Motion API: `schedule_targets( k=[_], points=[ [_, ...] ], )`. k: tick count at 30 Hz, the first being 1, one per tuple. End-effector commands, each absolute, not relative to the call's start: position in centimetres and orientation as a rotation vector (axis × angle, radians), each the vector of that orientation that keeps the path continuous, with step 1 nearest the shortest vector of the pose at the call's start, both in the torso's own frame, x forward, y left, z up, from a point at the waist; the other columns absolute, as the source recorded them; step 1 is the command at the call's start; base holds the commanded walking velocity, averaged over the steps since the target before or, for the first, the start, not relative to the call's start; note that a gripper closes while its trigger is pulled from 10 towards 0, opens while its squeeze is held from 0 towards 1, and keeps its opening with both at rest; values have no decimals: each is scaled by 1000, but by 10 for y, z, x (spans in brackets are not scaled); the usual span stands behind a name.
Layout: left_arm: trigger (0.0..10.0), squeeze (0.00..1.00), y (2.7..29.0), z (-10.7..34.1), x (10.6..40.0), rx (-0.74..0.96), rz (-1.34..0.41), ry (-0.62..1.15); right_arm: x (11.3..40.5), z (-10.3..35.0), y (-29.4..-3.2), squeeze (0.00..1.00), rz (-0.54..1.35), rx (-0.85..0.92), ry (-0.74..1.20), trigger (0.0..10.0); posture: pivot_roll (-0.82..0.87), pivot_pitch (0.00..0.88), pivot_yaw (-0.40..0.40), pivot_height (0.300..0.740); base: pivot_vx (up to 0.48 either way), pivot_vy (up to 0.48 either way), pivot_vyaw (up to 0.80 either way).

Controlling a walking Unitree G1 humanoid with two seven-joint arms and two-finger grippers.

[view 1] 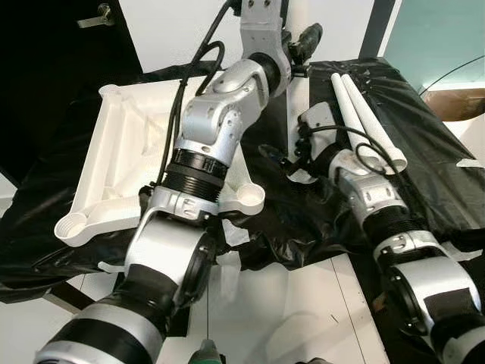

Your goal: Building children table

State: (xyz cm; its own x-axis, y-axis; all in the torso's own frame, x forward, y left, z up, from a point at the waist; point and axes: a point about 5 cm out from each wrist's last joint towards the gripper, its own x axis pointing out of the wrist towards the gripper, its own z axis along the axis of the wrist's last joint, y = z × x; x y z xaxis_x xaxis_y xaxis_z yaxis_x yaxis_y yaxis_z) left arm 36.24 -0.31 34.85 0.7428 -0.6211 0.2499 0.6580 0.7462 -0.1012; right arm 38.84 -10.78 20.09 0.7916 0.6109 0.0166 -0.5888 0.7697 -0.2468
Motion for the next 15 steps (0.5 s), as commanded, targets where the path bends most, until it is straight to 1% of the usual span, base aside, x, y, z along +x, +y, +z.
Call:
schedule_targets(
  k=[1,10,11,12,13,15],
  points=[
    [10000,0,-10,359,357,-191,-732,-250,390,202,-102,0,660,-242,-97,10000,81,0,41,740,0,0,0],
    [10000,0,-19,359,354,-185,-720,-254,393,210,-104,0,638,-262,-112,10000,84,0,39,740,0,0,0],
    [10000,0,-21,360,353,-181,-720,-259,394,210,-104,0,632,-258,-114,3020,84,0,39,740,0,0,0],
    [10000,0,-21,360,353,-181,-720,-259,394,210,-104,0,632,-258,-114,3020,84,0,39,740,0,0,0],
    [10000,0,-22,360,352,-181,-724,-261,394,210,-104,0,633,-258,-114,0,84,0,39,740,0,0,0],
    [10000,0,-24,360,351,-180,-728,-262,394,210,-104,0,635,-253,-114,0,84,0,39,740,0,0,0]
  ],
)
